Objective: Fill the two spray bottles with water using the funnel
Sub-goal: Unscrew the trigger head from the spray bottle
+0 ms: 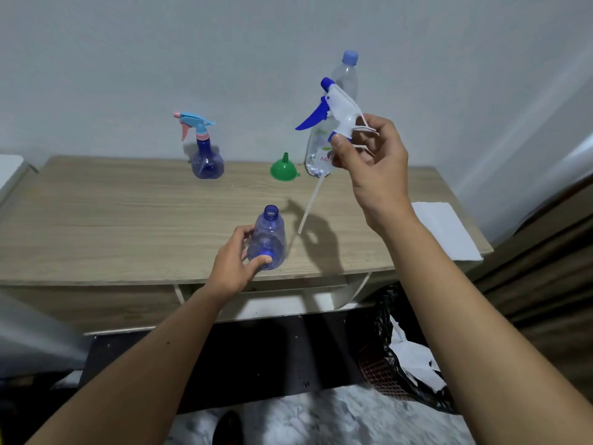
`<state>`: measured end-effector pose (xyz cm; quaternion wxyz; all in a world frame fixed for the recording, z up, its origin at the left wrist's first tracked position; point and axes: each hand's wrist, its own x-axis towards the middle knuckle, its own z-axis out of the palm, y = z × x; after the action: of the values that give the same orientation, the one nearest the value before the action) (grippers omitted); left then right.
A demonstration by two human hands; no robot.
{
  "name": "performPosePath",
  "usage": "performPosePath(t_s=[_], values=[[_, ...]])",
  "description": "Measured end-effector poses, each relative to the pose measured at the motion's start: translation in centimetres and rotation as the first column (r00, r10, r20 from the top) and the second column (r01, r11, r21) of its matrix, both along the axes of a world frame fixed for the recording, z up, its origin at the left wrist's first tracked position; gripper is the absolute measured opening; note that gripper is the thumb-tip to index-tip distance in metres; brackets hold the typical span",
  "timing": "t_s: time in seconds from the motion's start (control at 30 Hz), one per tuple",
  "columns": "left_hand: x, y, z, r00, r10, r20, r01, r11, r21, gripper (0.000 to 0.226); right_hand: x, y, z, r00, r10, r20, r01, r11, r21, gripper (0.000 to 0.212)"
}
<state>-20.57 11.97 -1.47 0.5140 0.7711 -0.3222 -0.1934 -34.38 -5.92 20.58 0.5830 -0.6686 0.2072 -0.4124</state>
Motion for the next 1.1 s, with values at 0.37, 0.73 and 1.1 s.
performPosePath(t_s=[0.37,0.73,1.1], values=[[0.7,0.0,-0.8,1.0,-0.005,0.022,0.005,1.0,0.0,0.063,-0.6,-2.5,-12.0,0.944,0.059,-0.326,-0.017,0.992,0.128,0.027],[1.6,-0.8,-1.9,0.999,0.004,-0.037,-0.007,0.996,-0.088,0.067,0.8,-4.2,-20.5,0.845,0.057,-0.532,0.017,0.991,0.133,0.022],[1.8,-0.8,-1.8,0.999,-0.024,-0.049,0.017,0.991,-0.136,0.074,2.5,-5.3,-23.6,0.777,-0.08,-0.625,0.104,0.995,0.001,0.039]])
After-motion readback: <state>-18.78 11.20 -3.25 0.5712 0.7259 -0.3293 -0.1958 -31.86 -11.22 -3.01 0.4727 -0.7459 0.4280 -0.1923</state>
